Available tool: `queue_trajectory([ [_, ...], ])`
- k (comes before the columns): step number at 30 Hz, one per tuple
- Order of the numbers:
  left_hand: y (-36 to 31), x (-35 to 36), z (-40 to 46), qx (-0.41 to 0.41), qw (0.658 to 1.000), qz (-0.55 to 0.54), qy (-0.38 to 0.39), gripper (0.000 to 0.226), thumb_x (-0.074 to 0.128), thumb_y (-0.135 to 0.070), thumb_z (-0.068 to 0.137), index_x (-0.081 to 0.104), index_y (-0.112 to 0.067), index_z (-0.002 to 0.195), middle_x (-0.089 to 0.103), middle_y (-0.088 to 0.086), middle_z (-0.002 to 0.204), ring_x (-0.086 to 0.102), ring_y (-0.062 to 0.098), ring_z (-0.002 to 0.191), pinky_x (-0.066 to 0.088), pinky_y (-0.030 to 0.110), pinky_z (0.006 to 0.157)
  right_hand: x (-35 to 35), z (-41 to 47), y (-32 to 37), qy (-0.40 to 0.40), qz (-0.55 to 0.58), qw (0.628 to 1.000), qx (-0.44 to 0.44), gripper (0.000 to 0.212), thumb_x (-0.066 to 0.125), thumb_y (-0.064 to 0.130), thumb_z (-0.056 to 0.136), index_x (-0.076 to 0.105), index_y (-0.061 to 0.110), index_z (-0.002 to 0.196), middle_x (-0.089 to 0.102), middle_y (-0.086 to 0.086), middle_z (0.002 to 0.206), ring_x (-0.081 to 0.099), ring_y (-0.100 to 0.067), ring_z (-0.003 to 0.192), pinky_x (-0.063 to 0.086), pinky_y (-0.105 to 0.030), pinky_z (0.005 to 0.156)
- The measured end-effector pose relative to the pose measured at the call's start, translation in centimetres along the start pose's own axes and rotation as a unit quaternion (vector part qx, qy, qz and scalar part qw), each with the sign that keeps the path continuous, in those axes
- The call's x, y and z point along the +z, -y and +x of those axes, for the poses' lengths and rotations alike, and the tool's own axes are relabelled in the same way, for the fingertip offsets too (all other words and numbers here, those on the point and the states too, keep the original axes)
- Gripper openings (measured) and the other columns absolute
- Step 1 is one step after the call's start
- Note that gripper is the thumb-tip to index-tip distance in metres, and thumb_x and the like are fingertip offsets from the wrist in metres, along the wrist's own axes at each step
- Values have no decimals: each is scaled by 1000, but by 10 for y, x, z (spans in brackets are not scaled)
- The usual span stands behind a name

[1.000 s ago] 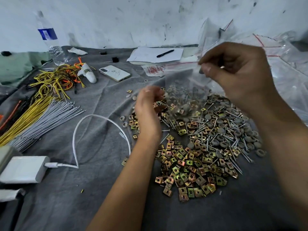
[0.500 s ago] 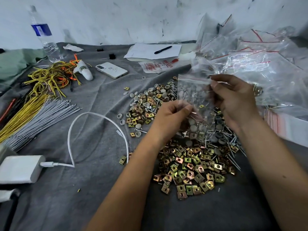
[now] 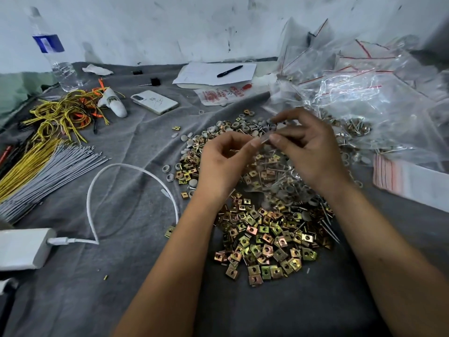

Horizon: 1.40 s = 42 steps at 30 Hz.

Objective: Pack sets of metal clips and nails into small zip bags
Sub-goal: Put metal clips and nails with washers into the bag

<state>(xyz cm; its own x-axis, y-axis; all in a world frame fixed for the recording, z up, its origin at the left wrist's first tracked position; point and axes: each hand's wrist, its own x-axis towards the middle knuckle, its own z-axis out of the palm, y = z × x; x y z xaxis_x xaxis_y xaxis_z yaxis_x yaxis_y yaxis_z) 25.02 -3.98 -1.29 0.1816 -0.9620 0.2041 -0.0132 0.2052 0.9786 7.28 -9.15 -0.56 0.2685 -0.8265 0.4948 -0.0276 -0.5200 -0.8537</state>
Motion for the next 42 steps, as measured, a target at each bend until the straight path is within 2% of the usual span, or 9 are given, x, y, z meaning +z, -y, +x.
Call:
queue_trajectory([
  [7, 3, -1, 3, 48, 995, 86, -23, 8, 75, -11, 93, 74, -4, 90, 74, 15, 84, 70, 36, 75, 58, 42, 67, -2, 1, -3, 14, -39, 999, 19, 13, 76, 8, 89, 76, 16, 99, 79, 6, 90, 77, -12, 83, 58, -19, 73],
  [14, 3, -1, 1, 135, 973, 185, 3, 6, 78, -13, 92, 75, -7, 90, 74, 1, 81, 68, 6, 69, 52, 19, 62, -4, 1, -1, 49, -101, 994, -8, 11, 79, 12, 87, 78, 15, 98, 75, 7, 90, 73, -10, 85, 56, -20, 73],
  [20, 3, -1, 1, 154, 969, 193, 10, 6, 79, -8, 90, 75, -5, 86, 72, 4, 81, 69, 19, 76, 57, 36, 68, -4, 0, 0, 54, -125, 990, -30, 9, 79, 13, 88, 78, 12, 97, 75, 4, 91, 72, -11, 85, 56, -24, 75],
  [25, 5, -1, 2, 171, 962, 212, 14, 5, 79, -6, 89, 75, -5, 87, 71, 3, 82, 69, 11, 71, 57, 29, 65, -4, 1, 2, 59, -142, 987, -52, 7, 79, 13, 87, 79, 15, 95, 74, 6, 89, 72, -13, 84, 58, -30, 75],
  [29, 8, 0, 1, 158, 966, 204, 24, 4, 79, -7, 89, 75, -8, 90, 74, 4, 86, 74, 20, 77, 61, 47, 70, -5, 0, 3, 70, -162, 982, -64, 6, 81, 12, 86, 79, 13, 92, 73, 5, 84, 70, -15, 80, 58, -34, 72],
  [34, 6, 0, 1, 166, 961, 221, 24, 6, 80, -6, 88, 74, -5, 86, 72, 6, 83, 71, 23, 78, 59, 48, 71, -4, 0, 3, 76, -175, 979, -66, 4, 80, 11, 86, 78, 12, 90, 72, 4, 82, 69, -13, 77, 58, -32, 70],
  [37, 7, 1, 2, 136, 967, 213, 17, 8, 79, -13, 91, 74, -7, 89, 73, 3, 81, 71, 16, 74, 59, 37, 67, -4, -1, 3, 62, -165, 983, -59, 5, 79, 11, 88, 77, 15, 91, 72, 9, 83, 69, -9, 77, 55, -22, 68],
  [40, 7, -1, 3, 98, 975, 200, -6, 7, 78, -14, 92, 75, -8, 89, 71, 0, 77, 59, 1, 62, 44, 15, 58, -8, 1, 1, 26, -138, 989, -37, 10, 78, 11, 89, 76, 21, 90, 70, 13, 77, 65, -3, 69, 48, -15, 63],
  [42, 6, -1, 3, 92, 979, 184, -3, 6, 78, -10, 91, 75, -7, 87, 71, 2, 76, 57, 5, 63, 43, 19, 60, -10, 0, 1, 18, -136, 990, -31, 11, 78, 12, 89, 75, 23, 90, 69, 14, 75, 63, -2, 66, 46, -14, 62],
])
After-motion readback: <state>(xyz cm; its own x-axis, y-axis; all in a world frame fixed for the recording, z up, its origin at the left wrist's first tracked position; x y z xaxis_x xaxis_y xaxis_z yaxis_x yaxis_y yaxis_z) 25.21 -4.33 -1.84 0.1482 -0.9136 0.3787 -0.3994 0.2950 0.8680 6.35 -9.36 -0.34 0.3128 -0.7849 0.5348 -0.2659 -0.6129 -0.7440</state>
